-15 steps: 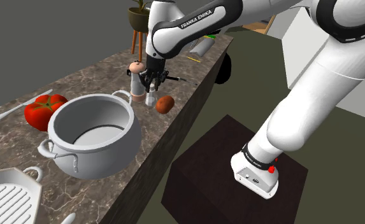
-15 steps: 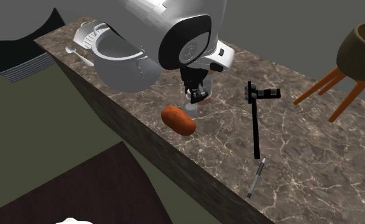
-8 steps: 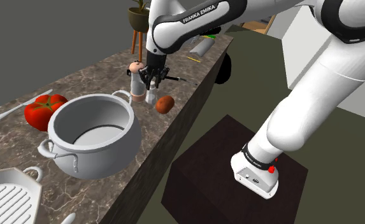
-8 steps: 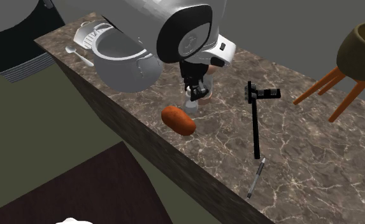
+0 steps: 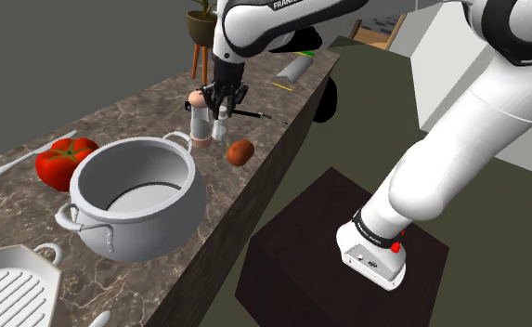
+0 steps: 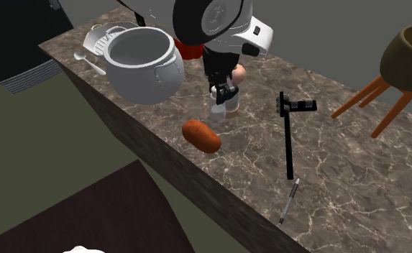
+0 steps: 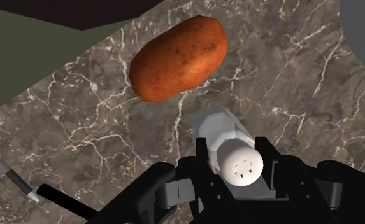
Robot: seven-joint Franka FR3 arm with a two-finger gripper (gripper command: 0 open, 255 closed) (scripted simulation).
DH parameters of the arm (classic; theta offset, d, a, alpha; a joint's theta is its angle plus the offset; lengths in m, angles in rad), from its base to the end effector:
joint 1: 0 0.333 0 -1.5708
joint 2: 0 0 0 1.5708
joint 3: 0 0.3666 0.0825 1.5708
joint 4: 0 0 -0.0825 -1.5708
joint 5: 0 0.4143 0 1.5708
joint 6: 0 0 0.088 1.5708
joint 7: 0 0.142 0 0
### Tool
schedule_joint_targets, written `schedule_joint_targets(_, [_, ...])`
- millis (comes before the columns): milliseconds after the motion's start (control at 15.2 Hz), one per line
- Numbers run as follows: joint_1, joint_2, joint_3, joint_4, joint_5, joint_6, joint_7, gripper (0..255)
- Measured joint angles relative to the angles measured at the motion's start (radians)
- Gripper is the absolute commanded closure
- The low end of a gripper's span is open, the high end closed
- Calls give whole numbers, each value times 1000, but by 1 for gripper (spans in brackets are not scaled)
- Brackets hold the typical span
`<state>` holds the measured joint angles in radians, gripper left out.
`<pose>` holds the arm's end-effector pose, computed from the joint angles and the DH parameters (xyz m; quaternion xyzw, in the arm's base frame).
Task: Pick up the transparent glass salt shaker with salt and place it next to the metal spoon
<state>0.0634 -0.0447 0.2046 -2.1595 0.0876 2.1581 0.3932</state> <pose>0.5358 0.1542 0.4207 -0.9955 0.0859 -0.0096 0.0376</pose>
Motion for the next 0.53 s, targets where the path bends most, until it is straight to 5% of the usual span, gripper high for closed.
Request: schedule_joint_targets(528, [-2, -35, -3, 69, 3, -104, 2, 255])
